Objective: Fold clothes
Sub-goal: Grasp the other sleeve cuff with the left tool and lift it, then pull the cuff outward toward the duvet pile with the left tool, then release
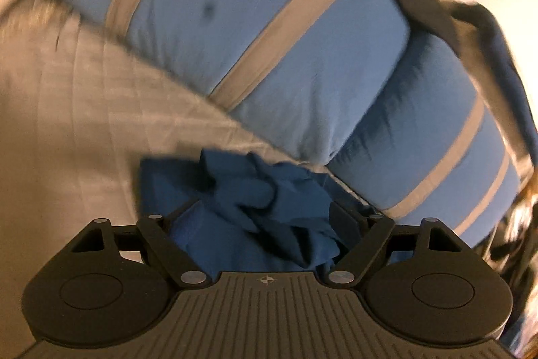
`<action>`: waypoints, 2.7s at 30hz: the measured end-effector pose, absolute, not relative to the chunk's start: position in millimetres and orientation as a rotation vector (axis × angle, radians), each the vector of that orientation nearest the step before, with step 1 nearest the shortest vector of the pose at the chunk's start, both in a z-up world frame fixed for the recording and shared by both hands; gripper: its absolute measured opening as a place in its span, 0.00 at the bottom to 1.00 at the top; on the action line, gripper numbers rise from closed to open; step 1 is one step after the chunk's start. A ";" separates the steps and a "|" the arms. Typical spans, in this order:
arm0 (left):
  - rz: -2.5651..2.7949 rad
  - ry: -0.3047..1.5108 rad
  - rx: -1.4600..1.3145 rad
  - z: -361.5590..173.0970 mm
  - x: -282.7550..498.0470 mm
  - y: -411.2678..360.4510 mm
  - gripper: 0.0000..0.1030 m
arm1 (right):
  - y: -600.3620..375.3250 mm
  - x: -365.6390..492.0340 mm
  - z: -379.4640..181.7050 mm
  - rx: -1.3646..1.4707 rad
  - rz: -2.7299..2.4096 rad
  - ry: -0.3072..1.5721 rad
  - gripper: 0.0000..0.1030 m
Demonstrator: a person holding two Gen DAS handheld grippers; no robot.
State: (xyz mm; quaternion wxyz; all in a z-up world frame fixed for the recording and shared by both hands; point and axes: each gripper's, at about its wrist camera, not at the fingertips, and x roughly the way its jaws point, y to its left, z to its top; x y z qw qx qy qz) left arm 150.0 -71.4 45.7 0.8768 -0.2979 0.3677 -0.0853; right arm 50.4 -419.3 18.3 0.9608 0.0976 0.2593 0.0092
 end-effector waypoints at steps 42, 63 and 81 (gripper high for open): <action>0.209 0.523 0.281 145.3 112.9 -57.8 0.12 | -406.7 53.9 9.8 0.152 0.101 0.609 1.00; 0.630 0.628 0.109 115.7 -9.4 141.1 0.12 | -408.5 50.7 11.8 0.224 0.182 0.628 1.00; 0.721 0.638 0.042 93.2 -36.2 178.7 0.12 | -414.1 51.4 8.4 0.253 0.154 0.665 1.00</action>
